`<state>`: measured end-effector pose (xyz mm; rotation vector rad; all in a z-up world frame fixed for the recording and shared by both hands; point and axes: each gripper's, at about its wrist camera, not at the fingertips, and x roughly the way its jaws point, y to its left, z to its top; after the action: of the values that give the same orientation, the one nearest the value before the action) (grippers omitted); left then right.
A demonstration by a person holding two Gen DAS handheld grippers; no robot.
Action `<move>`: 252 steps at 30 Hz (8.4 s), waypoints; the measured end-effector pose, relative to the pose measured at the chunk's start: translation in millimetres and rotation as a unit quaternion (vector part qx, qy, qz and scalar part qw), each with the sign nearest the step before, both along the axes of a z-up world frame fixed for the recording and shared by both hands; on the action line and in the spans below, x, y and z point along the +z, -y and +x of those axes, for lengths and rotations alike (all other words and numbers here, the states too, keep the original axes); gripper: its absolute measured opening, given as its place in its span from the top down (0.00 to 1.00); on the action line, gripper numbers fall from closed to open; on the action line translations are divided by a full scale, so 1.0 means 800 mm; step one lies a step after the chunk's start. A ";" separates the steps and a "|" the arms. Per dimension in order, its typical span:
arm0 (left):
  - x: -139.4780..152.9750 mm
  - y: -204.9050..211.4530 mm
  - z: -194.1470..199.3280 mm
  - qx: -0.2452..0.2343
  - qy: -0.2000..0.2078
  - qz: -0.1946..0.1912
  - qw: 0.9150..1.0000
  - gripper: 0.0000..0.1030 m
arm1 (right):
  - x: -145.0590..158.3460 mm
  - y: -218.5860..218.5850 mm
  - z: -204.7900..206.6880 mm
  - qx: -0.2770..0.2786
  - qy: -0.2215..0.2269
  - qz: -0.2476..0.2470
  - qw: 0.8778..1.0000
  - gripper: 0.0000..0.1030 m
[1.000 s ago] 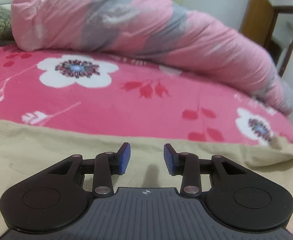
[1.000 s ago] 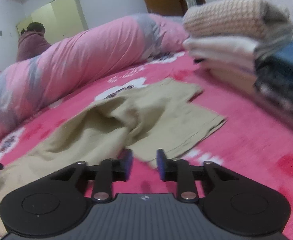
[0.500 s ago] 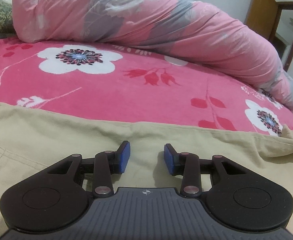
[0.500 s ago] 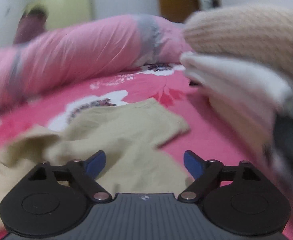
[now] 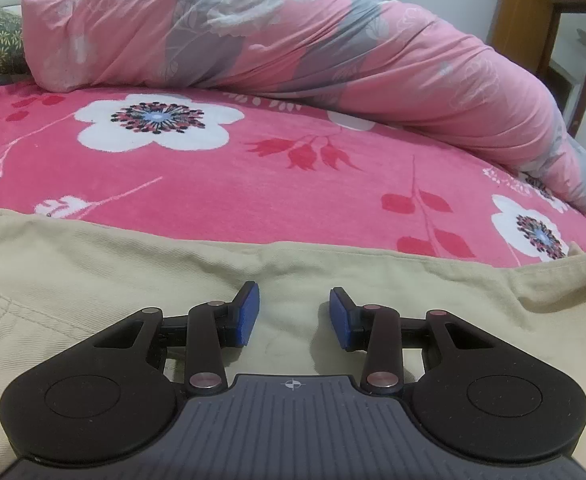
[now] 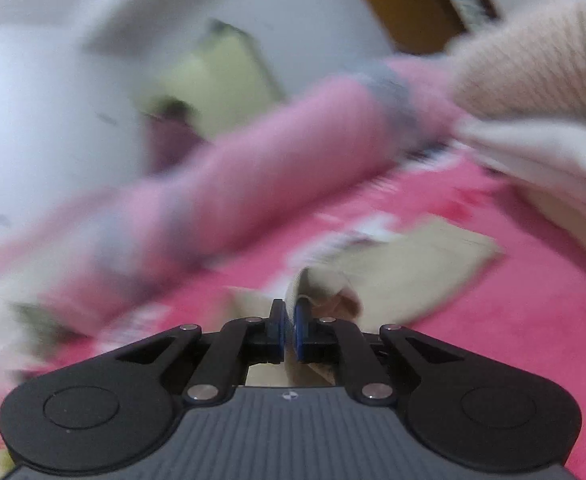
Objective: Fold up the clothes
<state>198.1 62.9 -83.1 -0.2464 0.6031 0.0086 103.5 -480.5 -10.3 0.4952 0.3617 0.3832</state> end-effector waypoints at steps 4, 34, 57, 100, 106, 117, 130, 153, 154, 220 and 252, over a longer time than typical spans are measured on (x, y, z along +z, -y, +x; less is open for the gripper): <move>-0.001 -0.001 0.000 0.000 0.001 -0.003 1.000 0.62 | 0.041 -0.056 -0.069 0.144 0.049 0.035 0.988 0.96; -0.002 -0.001 -0.002 0.001 0.005 -0.009 1.000 0.62 | -0.144 0.082 0.229 -0.296 -0.196 0.108 0.928 0.94; -0.003 -0.003 -0.003 0.001 0.007 -0.019 1.000 0.62 | -0.089 0.097 0.111 -0.411 -0.145 -0.030 0.900 0.84; -0.005 -0.012 -0.006 0.000 0.013 -0.044 0.999 0.62 | -0.021 -0.225 -0.153 0.196 -0.115 -0.157 0.961 0.53; -0.006 -0.015 -0.007 0.000 0.016 -0.055 0.998 0.62 | -0.104 -0.196 -0.147 0.202 -0.273 0.048 0.939 0.52; -0.006 -0.019 -0.008 0.001 0.021 -0.069 0.997 0.62 | -0.183 -0.260 -0.159 0.276 -0.334 0.089 0.897 0.88; -0.007 -0.018 -0.009 0.002 0.023 -0.065 0.998 0.62 | 0.002 -0.153 -0.094 0.210 -0.044 0.200 0.956 0.99; -0.006 -0.018 -0.010 0.002 0.025 -0.066 0.998 0.62 | -0.017 0.007 -0.034 -0.048 -0.084 0.009 0.995 0.77; -0.006 -0.019 -0.010 0.002 0.025 -0.067 0.997 0.62 | -0.016 -0.016 -0.047 -0.023 -0.084 -0.027 0.996 0.67; -0.009 -0.024 -0.011 0.001 0.032 -0.090 0.995 0.61 | -0.079 -0.014 0.322 -0.134 -0.222 -0.638 0.725 0.35; -0.009 -0.023 -0.011 0.001 0.033 -0.086 0.996 0.61 | -0.111 0.153 0.108 -0.329 -0.217 0.084 0.915 0.69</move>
<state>188.9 81.0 -90.3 -0.4124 0.5376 -0.0486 189.8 -602.7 -99.2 0.8383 0.5658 -0.3652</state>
